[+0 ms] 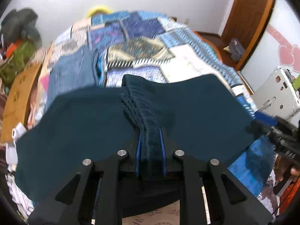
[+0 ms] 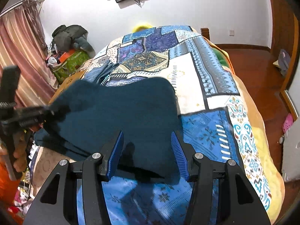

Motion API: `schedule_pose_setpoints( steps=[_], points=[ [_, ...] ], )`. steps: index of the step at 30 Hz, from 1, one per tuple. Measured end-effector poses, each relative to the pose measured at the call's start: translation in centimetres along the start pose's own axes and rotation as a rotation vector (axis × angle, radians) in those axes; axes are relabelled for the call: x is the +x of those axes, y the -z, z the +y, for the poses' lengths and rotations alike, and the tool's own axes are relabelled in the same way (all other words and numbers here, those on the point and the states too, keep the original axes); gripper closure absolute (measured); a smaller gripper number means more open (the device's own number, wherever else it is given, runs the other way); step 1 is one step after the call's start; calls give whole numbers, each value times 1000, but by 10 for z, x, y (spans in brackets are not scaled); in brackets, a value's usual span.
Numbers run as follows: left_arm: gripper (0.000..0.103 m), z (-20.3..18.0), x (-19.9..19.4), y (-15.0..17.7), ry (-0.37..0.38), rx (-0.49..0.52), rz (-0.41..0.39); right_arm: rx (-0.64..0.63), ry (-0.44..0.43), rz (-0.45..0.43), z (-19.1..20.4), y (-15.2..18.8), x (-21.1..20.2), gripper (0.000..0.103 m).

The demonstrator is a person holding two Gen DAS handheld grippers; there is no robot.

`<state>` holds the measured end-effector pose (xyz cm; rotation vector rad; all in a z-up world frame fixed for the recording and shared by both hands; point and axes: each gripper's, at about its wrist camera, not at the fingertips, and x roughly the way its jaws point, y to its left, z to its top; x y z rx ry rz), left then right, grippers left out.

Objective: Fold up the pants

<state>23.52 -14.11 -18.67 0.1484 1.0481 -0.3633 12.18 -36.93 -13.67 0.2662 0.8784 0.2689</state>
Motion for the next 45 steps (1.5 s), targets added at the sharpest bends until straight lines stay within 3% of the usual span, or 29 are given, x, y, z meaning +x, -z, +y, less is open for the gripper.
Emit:
schedule_pose_setpoints(
  steps=[6,9,13,18,23,29,40,45],
  points=[
    [74,14,6,11,21,-36,4,-74,5,-24,17,-28,11,53],
    [58,13,5,13,-16,-16,-13,-103,-7,-1,22,-43,25,45],
    [44,16,5,17,-50,1,-38,-110,-8,97,21,-50,57,44],
    [30,27,8,17,-38,-14,-42,-73,-57,310,7,-28,95,43],
    [24,33,12,20,-19,-30,-45,-112,-46,243,6,-7,73,43],
    [24,33,8,21,-8,-23,-40,-122,9,187,11,6,52,43],
    [19,42,-27,34,-6,-52,-96,-141,141,125,29,3,41,42],
    [19,60,-53,38,-50,-92,-158,-145,86,90,47,-8,35,42]
  ],
)
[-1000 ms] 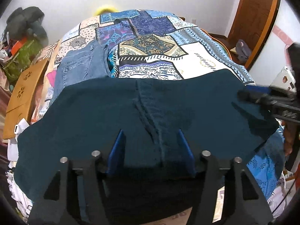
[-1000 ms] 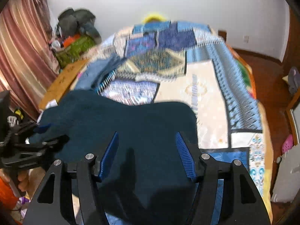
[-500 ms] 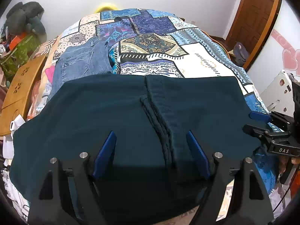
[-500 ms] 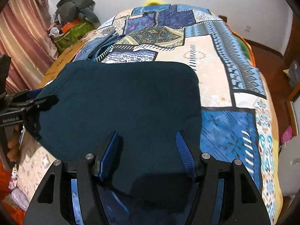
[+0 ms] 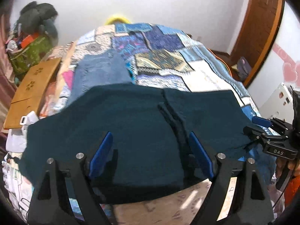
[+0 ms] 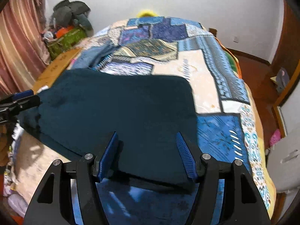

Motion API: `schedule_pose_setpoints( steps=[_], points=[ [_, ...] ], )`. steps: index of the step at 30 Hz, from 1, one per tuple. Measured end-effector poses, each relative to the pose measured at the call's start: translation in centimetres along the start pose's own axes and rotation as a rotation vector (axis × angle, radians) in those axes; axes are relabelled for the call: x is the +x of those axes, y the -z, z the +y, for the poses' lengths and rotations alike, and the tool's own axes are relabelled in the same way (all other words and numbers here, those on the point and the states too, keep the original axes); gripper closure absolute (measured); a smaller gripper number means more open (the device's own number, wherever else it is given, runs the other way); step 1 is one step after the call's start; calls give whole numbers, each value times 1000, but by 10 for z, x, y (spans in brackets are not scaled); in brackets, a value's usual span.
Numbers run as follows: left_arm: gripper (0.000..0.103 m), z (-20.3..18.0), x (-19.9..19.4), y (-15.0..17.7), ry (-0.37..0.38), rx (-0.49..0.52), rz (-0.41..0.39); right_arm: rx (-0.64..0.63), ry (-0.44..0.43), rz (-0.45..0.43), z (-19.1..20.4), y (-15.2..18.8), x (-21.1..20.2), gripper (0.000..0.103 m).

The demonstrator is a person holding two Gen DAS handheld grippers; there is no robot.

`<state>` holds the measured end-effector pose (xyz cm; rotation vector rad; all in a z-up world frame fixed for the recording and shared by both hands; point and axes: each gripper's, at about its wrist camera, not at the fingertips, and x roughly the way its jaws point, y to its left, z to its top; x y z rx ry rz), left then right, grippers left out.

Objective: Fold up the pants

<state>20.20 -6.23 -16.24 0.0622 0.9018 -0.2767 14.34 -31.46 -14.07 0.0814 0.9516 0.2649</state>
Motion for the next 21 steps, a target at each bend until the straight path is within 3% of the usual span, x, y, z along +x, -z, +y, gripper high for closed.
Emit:
schedule_pose_setpoints(
  steps=[4,6,11,17,21],
  points=[
    [19,30,-22,0,-48,-57,-49,-33,-35,-58,23,-15,-9,39],
    [14,49,-32,3,-65,-93,-68,-50,-52,-86,35,-22,-12,32],
    [12,95,-51,14,-122,-185,-92,-99,-109,-123,71,-39,-10,31],
    [9,164,-64,39,-148,-342,-55,-157,-176,-112,116,-46,7,30],
    [9,213,-60,66,-110,-501,3,-193,-212,-77,142,-41,21,30]
  ],
)
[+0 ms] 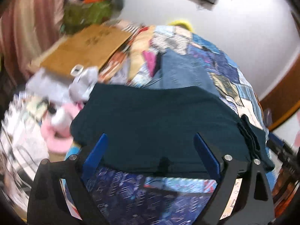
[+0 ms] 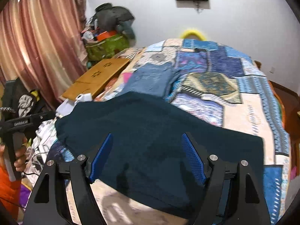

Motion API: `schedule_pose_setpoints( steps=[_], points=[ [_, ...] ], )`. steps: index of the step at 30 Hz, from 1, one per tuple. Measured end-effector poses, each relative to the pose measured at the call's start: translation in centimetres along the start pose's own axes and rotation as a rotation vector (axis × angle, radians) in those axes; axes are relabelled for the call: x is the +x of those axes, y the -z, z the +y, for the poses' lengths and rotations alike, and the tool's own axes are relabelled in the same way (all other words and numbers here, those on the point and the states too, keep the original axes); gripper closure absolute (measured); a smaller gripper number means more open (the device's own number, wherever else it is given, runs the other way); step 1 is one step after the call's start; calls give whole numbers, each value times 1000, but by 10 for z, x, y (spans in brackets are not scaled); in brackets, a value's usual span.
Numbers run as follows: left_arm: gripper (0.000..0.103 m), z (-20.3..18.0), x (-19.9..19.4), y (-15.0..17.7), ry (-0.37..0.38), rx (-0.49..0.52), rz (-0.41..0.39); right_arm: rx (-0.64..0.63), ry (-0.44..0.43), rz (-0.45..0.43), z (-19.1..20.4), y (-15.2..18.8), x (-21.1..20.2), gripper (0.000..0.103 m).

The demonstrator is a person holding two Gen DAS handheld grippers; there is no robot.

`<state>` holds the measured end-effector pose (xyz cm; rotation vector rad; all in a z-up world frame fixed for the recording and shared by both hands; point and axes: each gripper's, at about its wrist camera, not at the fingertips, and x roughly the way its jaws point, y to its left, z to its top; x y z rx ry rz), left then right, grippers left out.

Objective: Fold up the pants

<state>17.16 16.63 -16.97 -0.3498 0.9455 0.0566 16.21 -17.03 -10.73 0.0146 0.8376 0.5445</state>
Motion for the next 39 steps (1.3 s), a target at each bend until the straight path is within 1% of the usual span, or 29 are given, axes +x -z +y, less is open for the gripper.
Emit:
schedule_pose_setpoints(
  steps=[3,7,9,11,12,14,17,20,22,25,26,28,29,30,32,33,34,36,37,39],
  points=[
    [9,29,12,5,18,-89,54,-18,-6,35,12,4,15,30],
    [9,60,33,19,75,-192,157,-18,3,82,18,11,33,30],
    [9,67,40,26,110,-223,195,-36,7,78,22,14,35,23],
    [9,69,49,33,164,-247,240,-65,20,76,28,17,36,21],
    [9,70,55,36,222,-255,272,-84,31,79,31,18,37,21],
    [9,72,64,40,292,-288,301,-103,42,83,33,19,39,21],
    [9,77,73,40,312,-325,298,-104,46,88,34,19,39,20],
    [8,85,85,38,365,-370,304,-87,35,91,32,18,39,20],
    [9,93,96,36,383,-406,309,-73,27,93,31,18,39,20],
    [10,97,111,26,358,-412,307,-67,20,93,30,18,39,20],
    [12,97,115,21,339,-408,305,-66,19,93,31,19,39,20],
    [30,96,121,13,281,-393,299,-58,11,91,31,19,38,20],
    [46,95,124,9,228,-379,293,-54,7,89,30,19,38,20],
    [60,94,126,6,204,-366,286,-49,2,88,29,19,37,20],
    [71,93,122,-1,172,-352,253,-34,-10,85,26,18,35,21],
    [74,92,119,-3,160,-337,235,-22,-18,81,24,17,33,21],
    [75,87,112,-8,137,-309,201,-8,-24,74,23,16,31,21],
    [77,72,92,-16,67,-225,117,45,-55,52,13,13,21,23],
    [78,61,76,-23,28,-173,62,68,-69,40,8,12,17,23],
    [79,45,55,-34,-12,-108,-11,110,-74,6,-4,9,3,23]
  ],
)
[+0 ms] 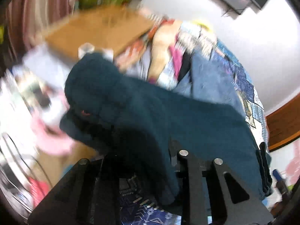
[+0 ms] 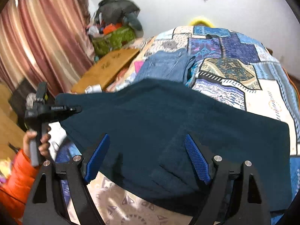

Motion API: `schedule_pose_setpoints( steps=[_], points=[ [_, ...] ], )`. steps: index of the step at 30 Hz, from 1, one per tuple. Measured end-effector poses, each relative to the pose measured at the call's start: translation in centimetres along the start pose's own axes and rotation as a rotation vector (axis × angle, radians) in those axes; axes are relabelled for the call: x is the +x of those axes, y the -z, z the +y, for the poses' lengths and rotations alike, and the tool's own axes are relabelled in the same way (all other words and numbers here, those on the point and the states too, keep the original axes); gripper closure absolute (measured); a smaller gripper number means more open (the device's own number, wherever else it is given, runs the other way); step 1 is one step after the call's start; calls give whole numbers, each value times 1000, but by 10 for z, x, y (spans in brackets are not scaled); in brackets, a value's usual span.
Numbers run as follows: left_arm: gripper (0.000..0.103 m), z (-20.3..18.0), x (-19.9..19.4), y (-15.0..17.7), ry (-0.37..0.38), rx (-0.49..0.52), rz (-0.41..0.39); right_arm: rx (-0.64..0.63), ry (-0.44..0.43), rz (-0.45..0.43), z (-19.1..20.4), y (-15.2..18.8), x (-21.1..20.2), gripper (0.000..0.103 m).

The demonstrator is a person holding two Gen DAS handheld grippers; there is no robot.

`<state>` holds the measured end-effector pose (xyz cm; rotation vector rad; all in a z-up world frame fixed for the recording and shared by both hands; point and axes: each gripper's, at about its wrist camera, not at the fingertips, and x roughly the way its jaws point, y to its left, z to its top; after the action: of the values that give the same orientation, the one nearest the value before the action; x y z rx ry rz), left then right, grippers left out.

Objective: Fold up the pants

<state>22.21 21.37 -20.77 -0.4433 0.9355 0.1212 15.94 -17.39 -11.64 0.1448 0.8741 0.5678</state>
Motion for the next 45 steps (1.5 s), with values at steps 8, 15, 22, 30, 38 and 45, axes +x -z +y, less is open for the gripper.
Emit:
schedule_pose_setpoints(
  steps=[8,15,22,30,38,45],
  points=[
    [80,-106,-103,-41,113,203,-283,136,197,-73,-76,13,-58,23],
    [80,-223,-131,-43,281,359,-327,206,330,-57,-133,49,-92,23],
    [80,-332,-109,-13,339,514,-265,270,291,-35,-158,80,-107,23],
    [81,-421,-65,46,396,680,-113,322,234,-49,-163,97,-117,23],
    [80,-461,-7,134,392,862,145,316,244,-59,-160,108,-130,23],
    [50,-467,-1,186,346,1024,227,333,237,-42,-158,119,-129,23]
  ],
)
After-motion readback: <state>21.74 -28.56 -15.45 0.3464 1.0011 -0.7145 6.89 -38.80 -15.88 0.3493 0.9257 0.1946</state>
